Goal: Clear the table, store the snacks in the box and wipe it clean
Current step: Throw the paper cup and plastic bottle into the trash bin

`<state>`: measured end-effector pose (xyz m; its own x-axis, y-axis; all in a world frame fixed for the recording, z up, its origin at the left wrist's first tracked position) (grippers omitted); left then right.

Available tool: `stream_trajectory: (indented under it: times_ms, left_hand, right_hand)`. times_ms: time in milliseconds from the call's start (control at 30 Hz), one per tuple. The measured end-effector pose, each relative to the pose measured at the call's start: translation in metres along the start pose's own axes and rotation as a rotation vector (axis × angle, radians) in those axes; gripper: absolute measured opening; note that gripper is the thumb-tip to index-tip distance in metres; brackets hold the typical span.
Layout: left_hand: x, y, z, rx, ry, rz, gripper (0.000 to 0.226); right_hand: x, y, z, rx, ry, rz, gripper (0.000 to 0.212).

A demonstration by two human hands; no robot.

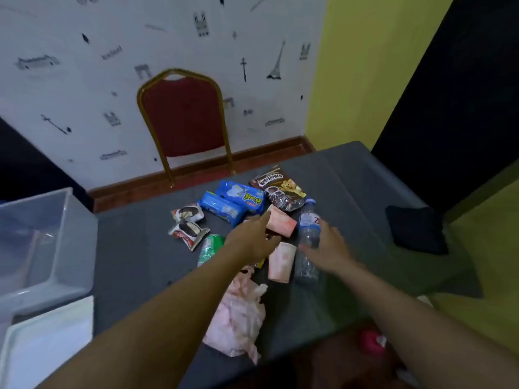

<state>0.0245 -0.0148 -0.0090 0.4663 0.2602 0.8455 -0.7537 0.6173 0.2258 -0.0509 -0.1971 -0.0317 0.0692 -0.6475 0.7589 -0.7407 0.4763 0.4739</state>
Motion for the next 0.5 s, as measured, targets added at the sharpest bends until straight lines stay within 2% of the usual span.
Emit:
stream_trajectory:
  times_ms: [167, 400, 500]
  left_hand:
    - [-0.058, -0.006, -0.004, 0.163, 0.046, -0.103, 0.088]
    - [-0.102, -0.002, -0.002, 0.295, 0.161, -0.064, 0.100]
    - [-0.104, -0.005, 0.003, 0.311, 0.203, -0.011, 0.099]
  right_hand:
    - [-0.032, -0.016, 0.017, -0.117, -0.121, -0.081, 0.096]
    - [-0.061, -0.030, 0.036, -0.231, -0.229, -0.143, 0.103]
    - [-0.065, -0.034, 0.039, -0.240, -0.279, -0.150, 0.095]
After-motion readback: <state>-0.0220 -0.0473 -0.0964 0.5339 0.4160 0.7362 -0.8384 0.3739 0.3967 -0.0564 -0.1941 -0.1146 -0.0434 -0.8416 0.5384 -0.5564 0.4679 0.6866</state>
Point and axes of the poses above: each hand's wrist, its own y-axis away from the middle knuckle, its own x-axis out of the back of the hand, z = x × y, the point moved 3 cm from there along -y, towards the middle knuckle, and after that the axes turned 9 degrees about -x, right-handed, at the moved point
